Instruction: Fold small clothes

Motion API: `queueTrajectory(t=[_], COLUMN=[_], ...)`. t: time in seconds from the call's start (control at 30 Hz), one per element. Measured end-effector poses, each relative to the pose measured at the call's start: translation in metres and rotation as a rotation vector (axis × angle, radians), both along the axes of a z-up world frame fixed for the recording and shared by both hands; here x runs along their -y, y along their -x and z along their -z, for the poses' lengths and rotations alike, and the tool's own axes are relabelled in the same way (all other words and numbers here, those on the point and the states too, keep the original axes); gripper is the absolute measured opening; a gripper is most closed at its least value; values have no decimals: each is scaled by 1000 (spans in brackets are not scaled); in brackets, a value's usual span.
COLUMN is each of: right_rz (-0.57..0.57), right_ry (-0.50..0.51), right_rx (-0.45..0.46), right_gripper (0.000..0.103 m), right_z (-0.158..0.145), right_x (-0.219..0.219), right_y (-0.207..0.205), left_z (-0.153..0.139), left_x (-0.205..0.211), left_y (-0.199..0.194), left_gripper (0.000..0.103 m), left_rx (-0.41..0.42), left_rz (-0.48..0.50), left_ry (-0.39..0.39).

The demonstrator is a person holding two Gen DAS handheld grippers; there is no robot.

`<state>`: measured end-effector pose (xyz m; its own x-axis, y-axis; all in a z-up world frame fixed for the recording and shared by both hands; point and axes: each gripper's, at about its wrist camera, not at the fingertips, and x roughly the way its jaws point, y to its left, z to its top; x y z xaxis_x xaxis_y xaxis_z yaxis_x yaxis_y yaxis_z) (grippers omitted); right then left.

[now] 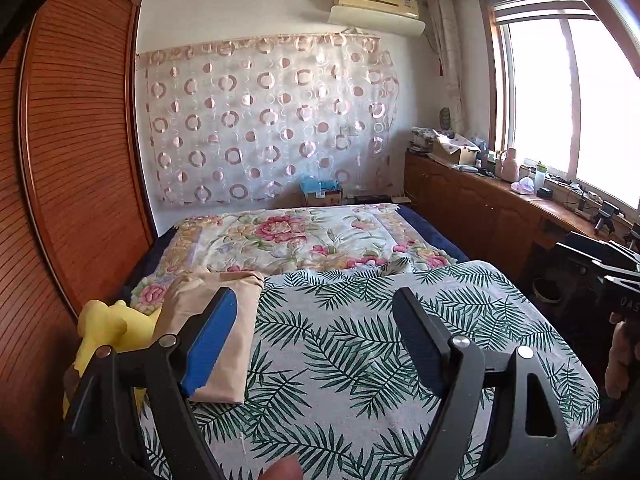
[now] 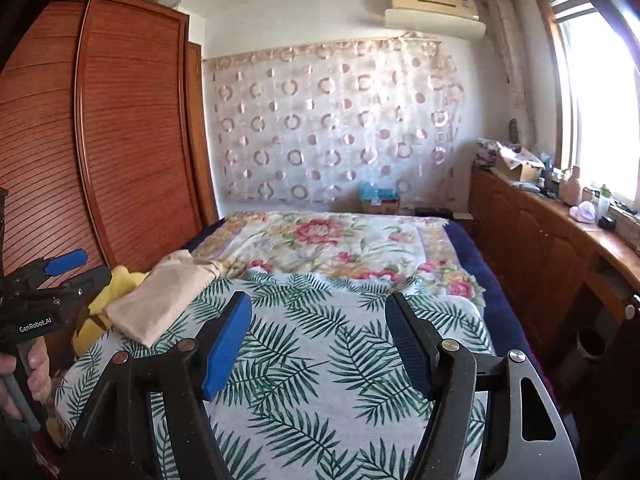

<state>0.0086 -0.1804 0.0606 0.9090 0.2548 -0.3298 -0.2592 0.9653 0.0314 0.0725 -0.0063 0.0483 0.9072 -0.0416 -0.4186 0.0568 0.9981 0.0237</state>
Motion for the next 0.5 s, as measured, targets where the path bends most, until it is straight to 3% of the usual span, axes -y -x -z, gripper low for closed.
queueTrajectory(t=[0.23, 0.5], right_rz=[14, 21], right_ry=[-5, 1], right_rx=[24, 24], right_gripper=[71, 71], right_z=[6, 18], right_x=[-7, -12], right_y=[20, -8], left_z=[-6, -12], left_x=[0, -1], left_y=[7, 10], left_gripper=[81, 81], left_rx=[9, 18], left_rz=[1, -13], left_ry=[12, 10])
